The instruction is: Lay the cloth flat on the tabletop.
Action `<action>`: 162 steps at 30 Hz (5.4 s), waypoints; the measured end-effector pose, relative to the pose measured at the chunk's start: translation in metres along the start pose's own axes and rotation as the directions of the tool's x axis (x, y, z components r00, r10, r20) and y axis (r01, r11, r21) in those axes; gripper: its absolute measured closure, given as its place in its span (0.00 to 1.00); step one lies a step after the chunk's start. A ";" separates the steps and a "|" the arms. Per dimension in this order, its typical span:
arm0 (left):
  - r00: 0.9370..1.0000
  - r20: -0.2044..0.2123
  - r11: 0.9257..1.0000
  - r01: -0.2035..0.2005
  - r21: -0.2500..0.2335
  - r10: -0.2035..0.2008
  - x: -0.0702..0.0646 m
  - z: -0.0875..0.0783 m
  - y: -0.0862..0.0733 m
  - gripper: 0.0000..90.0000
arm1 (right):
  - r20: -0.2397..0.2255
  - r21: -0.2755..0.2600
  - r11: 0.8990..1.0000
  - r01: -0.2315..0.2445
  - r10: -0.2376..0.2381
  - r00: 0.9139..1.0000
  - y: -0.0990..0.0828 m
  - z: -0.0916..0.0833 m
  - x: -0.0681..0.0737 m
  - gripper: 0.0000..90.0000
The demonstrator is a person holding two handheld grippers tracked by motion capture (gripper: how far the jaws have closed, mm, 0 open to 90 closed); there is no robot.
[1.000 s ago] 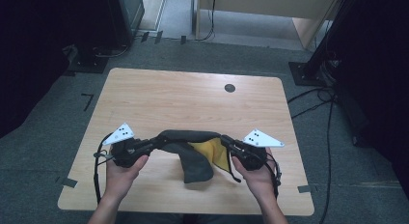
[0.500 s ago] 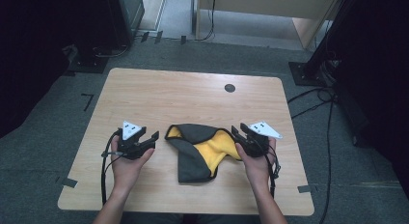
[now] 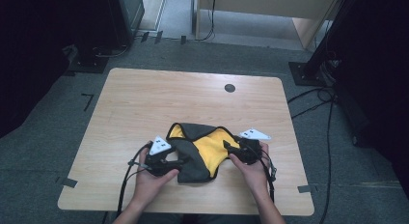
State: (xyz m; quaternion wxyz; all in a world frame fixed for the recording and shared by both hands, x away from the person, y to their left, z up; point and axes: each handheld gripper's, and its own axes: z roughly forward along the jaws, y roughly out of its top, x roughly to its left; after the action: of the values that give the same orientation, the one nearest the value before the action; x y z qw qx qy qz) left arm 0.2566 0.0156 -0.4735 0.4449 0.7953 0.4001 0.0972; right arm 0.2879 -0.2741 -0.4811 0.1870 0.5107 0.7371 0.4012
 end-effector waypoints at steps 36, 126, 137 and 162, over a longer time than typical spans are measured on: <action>0.977 -0.195 0.992 0.064 -0.107 -0.084 0.076 -0.043 -0.001 0.61 | 0.137 0.014 1.000 -0.017 0.015 0.990 -0.014 0.004 -0.020 0.82; 0.956 -0.269 0.991 0.126 0.033 -0.113 0.148 0.050 0.072 0.61 | 0.236 -0.038 0.989 -0.144 0.149 0.960 0.085 0.063 -0.122 0.64; 0.969 -0.232 0.983 -0.040 0.180 0.082 0.059 0.098 0.046 0.51 | 0.175 0.073 0.997 -0.011 -0.002 0.985 0.034 0.084 -0.087 0.48; 0.992 -0.117 0.996 0.063 0.060 -0.056 0.102 -0.049 -0.041 0.78 | 0.139 0.023 0.995 -0.093 0.089 0.986 -0.015 0.018 -0.080 0.51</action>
State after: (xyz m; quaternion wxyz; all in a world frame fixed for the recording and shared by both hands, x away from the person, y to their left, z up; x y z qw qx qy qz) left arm 0.2767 0.1317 -0.4976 0.3983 0.7898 0.4516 0.1168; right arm 0.3239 -0.3418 -0.5150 0.2113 0.5731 0.7041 0.3620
